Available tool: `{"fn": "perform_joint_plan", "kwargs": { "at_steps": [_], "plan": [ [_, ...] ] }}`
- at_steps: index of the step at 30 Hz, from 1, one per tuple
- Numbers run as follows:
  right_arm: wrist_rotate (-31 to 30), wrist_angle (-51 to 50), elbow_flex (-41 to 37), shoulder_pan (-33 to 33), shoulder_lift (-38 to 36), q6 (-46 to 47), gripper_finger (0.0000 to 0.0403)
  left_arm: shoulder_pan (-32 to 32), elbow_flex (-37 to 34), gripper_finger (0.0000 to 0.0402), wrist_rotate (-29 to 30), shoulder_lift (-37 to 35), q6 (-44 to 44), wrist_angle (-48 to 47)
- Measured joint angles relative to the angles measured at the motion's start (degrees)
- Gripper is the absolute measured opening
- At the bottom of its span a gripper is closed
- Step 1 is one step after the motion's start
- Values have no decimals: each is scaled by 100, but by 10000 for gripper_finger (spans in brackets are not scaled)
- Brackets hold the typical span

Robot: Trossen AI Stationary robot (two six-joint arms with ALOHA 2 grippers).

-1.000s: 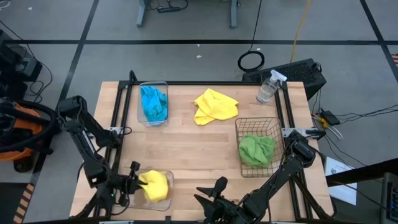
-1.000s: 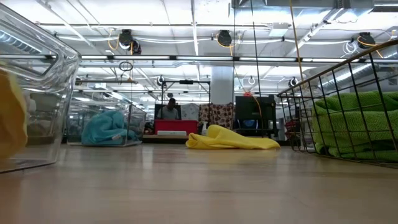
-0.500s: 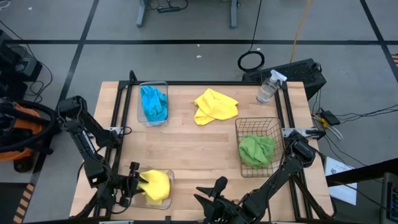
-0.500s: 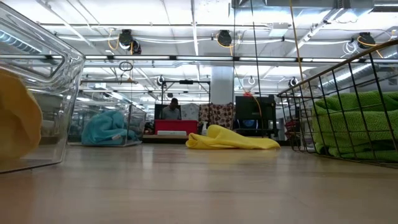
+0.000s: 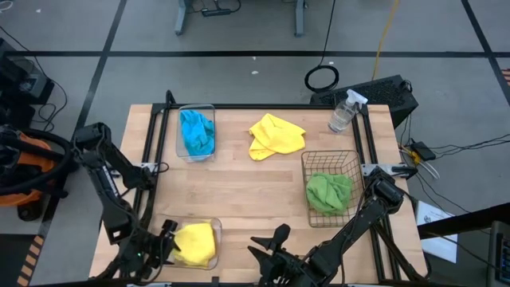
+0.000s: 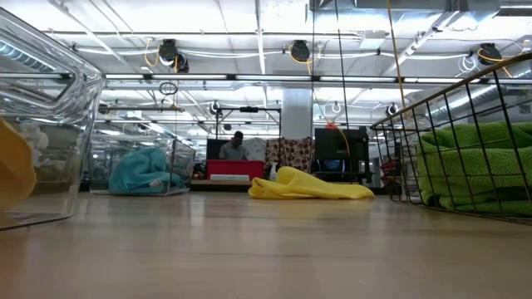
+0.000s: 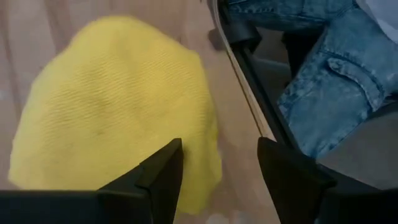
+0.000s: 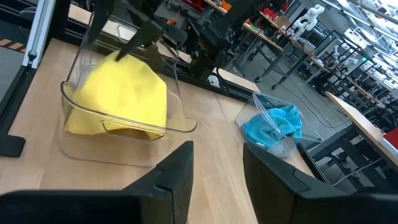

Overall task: Sort microfiber towel by color & place in baskets
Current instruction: Put the bottom yellow microfiber cloth into the bottom transparent bin

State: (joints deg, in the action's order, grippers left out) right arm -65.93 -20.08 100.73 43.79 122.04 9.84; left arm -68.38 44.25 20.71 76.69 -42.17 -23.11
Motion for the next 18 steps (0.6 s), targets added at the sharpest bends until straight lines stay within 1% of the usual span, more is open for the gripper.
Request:
{"fn": "perform_joint_plan", "kwargs": {
  "at_steps": [3,8,10,13,15,18],
  "plan": [
    [0,2,0,0,0,1,130,0,159,212,113,-2,177,-287],
    [4,2,0,2,0,1,130,15,207,212,290,-2,397,-553],
    [2,0,0,-8,0,-1,130,16,246,212,285,-2,500,-678],
    [2,-26,0,-50,0,-1,130,15,495,212,226,-4,509,-1136],
    [6,-48,0,-91,0,1,130,15,699,212,470,-11,547,-1400],
    [24,-55,0,-141,0,1,130,114,770,212,1171,-15,1009,-1330]
  ]
}}
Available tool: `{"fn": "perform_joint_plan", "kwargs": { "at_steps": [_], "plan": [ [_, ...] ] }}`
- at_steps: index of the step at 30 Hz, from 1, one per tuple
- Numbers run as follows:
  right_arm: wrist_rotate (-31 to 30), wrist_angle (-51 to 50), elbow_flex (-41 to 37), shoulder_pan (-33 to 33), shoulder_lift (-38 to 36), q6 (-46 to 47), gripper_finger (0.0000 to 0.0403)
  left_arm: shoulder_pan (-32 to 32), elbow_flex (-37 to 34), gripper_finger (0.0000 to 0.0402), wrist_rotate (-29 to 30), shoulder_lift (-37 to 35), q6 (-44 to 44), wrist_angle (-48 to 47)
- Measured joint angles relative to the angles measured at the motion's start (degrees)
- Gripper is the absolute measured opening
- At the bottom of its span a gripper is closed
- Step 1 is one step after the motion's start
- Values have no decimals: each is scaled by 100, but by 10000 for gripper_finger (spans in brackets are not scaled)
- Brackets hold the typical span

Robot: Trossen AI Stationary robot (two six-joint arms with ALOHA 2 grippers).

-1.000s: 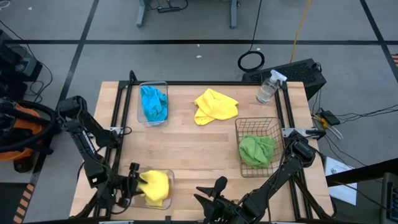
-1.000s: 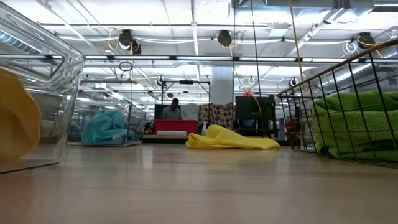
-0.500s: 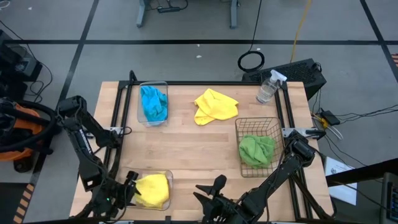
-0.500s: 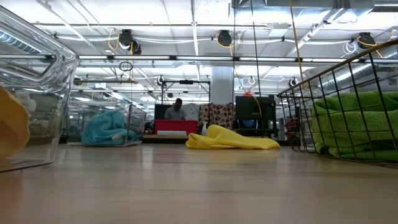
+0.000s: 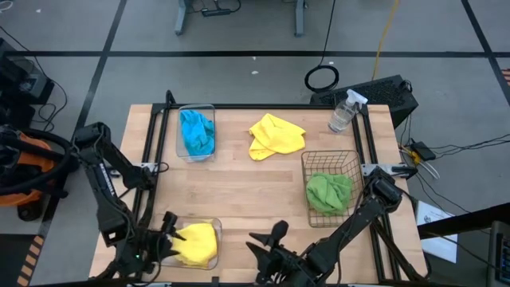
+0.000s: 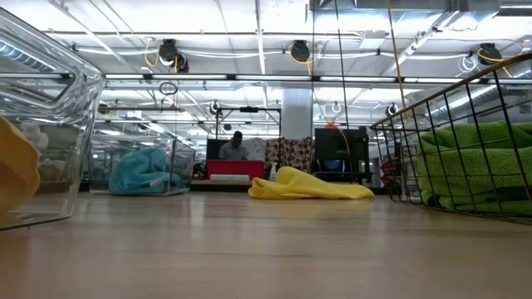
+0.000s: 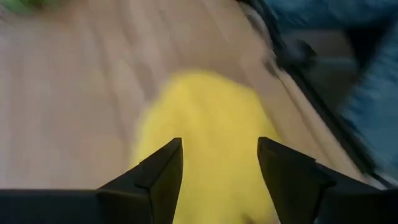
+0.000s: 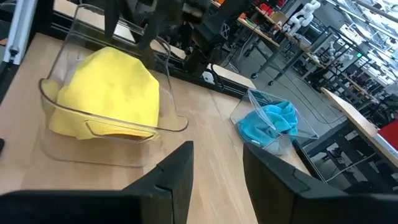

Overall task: Sort microfiber towel by color & place in baskets
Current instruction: Put the bottom yellow microfiber cloth into the bottom transparent bin

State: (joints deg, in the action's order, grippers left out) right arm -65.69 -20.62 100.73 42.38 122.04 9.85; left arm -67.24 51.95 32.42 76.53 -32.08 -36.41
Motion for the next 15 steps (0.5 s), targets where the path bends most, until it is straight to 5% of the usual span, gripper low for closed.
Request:
{"fn": "perform_joint_plan", "kwargs": {
  "at_steps": [2,8,15],
  "plan": [
    [-2,-1,0,-12,0,29,130,162,-68,205,336,2,300,383],
    [2,-334,0,6,0,461,130,612,-525,120,56,271,-56,966],
    [1,-420,0,50,0,597,130,964,-845,8,-852,903,-215,1420]
  ]
}}
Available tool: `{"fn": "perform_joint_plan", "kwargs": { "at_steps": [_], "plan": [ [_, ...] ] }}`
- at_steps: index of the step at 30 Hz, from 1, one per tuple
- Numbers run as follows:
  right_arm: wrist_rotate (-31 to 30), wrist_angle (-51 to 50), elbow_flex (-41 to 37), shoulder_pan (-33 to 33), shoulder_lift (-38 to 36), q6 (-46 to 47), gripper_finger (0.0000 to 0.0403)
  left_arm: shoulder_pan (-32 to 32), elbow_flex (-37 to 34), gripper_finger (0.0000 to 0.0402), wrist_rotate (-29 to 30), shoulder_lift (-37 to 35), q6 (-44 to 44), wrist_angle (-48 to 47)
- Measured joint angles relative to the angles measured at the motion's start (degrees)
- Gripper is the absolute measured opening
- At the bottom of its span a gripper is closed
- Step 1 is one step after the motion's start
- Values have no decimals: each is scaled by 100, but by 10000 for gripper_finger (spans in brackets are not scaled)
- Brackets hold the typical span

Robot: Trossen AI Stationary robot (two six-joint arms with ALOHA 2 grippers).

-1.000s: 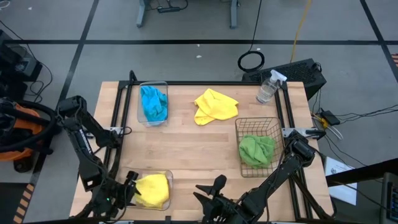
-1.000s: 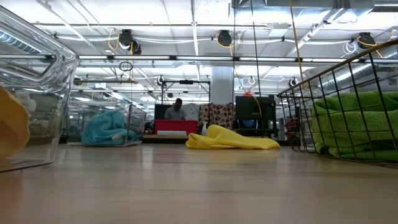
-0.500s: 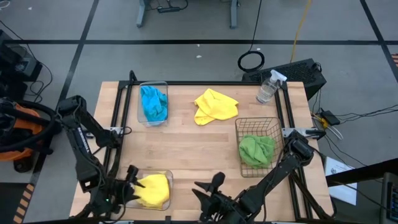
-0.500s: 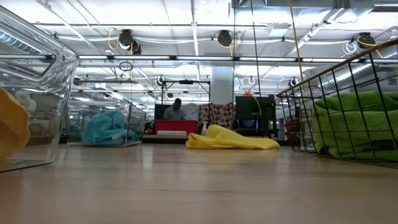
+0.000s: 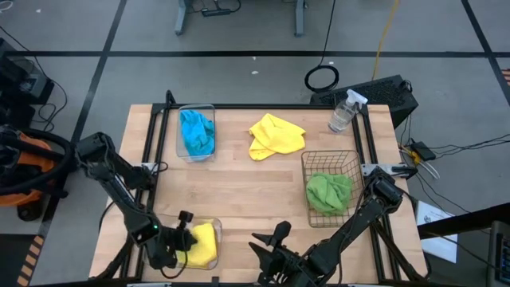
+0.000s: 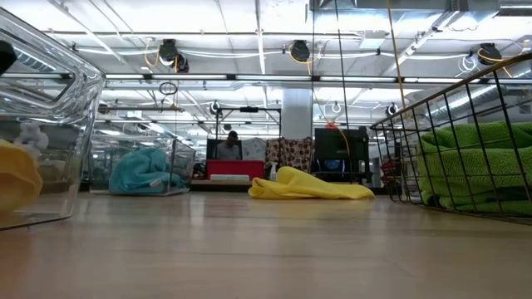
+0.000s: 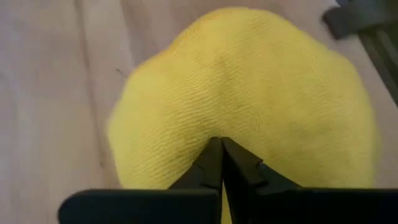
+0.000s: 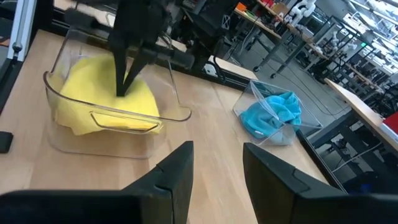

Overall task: Sort microfiber towel by color & place in baskets
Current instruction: Put the bottom yellow microfiber cloth into the bottom transparent bin, then put the yellow microfiber cloth into the bottom transparent bin

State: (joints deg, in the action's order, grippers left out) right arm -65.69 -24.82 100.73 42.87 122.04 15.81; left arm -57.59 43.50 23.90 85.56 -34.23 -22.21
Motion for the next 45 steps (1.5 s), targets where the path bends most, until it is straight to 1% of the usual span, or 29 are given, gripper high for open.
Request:
{"fn": "perform_joint_plan", "kwargs": {
  "at_steps": [3,6,10,14,16,19,21,23,28,31,36,39,42,45],
  "plan": [
    [-1,0,0,-17,0,-17,130,103,-58,16,-33,267,4,232],
    [-1,0,0,-44,0,0,130,226,-67,19,-57,485,42,206],
    [-2,4,0,-55,0,2,130,268,-47,20,-72,553,65,215],
    [-51,0,0,-76,0,2,130,232,-4,20,-295,270,-25,181],
    [-68,0,0,-146,0,0,130,198,60,20,-288,25,-16,154],
    [-58,-109,0,-414,0,-30,130,180,146,20,-113,-346,112,83],
    [52,-225,0,-637,0,-55,130,180,149,20,41,-551,161,-17],
    [509,-346,0,-910,0,-43,130,174,151,20,194,-759,217,-94],
    [1966,-773,0,-1787,-59,-156,130,169,151,20,441,-1055,477,-142],
    [2616,-1519,2,-2417,-210,-193,130,169,158,20,692,-1140,675,-134],
    [3586,-2734,2,-3686,-313,-146,133,169,156,20,1210,-1191,819,-130],
    [4276,-3156,2,-4488,-313,-193,150,169,140,20,1345,-1174,807,-130],
    [4886,-3251,2,-5199,-302,-527,184,169,138,20,1377,-1161,775,-120],
    [4943,-3260,2,-5711,-297,-1017,226,169,138,20,1394,-1163,764,-70]
  ]
}}
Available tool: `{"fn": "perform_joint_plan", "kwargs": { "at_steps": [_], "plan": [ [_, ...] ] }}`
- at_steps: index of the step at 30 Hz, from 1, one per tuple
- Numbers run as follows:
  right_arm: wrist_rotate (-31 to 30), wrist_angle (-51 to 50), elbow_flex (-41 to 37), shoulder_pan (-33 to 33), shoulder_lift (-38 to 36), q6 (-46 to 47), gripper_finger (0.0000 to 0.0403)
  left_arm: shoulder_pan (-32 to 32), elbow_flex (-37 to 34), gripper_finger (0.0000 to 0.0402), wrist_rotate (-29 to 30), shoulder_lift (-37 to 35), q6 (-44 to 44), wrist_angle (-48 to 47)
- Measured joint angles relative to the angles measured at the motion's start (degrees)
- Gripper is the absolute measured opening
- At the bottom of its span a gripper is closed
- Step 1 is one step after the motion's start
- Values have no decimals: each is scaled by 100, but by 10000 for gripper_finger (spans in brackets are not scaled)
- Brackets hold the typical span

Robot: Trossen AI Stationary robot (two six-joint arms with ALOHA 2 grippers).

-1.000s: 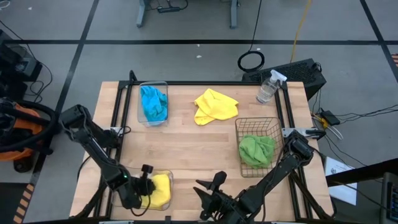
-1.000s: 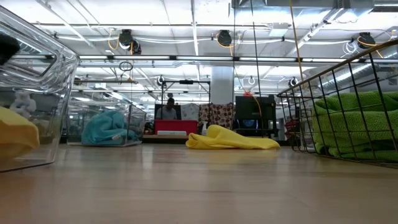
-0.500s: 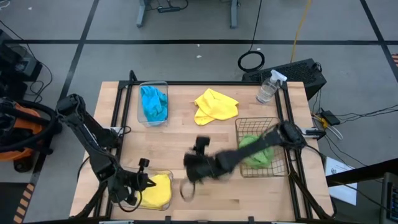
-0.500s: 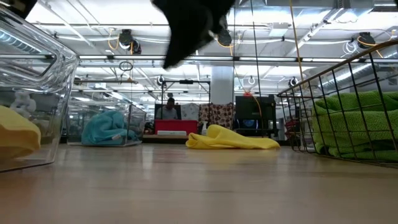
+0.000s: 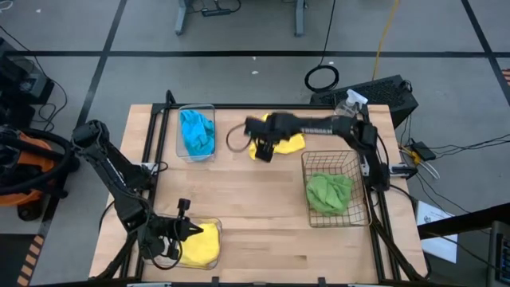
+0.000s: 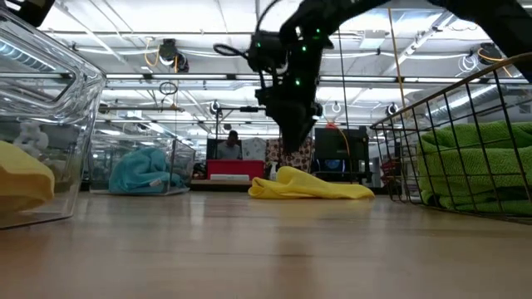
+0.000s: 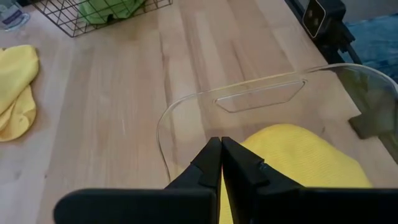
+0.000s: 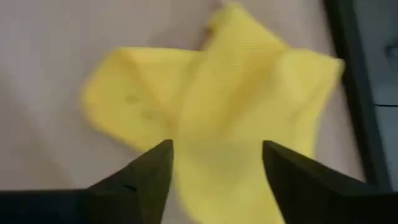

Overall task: Sort microfiber towel by color & place in baskets
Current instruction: Put the yellow microfiber cloth into the bottom transparent bin

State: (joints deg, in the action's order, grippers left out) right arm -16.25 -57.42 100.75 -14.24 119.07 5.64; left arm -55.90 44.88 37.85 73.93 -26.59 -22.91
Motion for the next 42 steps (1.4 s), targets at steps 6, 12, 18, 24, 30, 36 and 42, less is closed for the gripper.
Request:
{"fn": "perform_joint_plan", "kwargs": {
  "at_steps": [6,12,18,24,30,36,42],
  "plan": [
    [3,139,0,-745,4,-306,299,0,0,20,20,0,2,-10],
    [360,192,0,-1132,287,-82,306,0,0,20,20,0,4,-20],
    [450,241,-2,-1152,789,-314,290,0,0,20,20,0,7,-17],
    [677,268,7,-1156,1060,-369,258,0,0,20,33,0,30,-16],
    [892,446,9,-1083,1090,-333,162,0,0,20,125,0,146,-13],
    [1002,411,7,-793,1092,-128,16,0,0,20,144,0,148,-1],
    [1081,79,-18,-195,799,194,15,2,0,20,197,0,170,-1]
  ]
}}
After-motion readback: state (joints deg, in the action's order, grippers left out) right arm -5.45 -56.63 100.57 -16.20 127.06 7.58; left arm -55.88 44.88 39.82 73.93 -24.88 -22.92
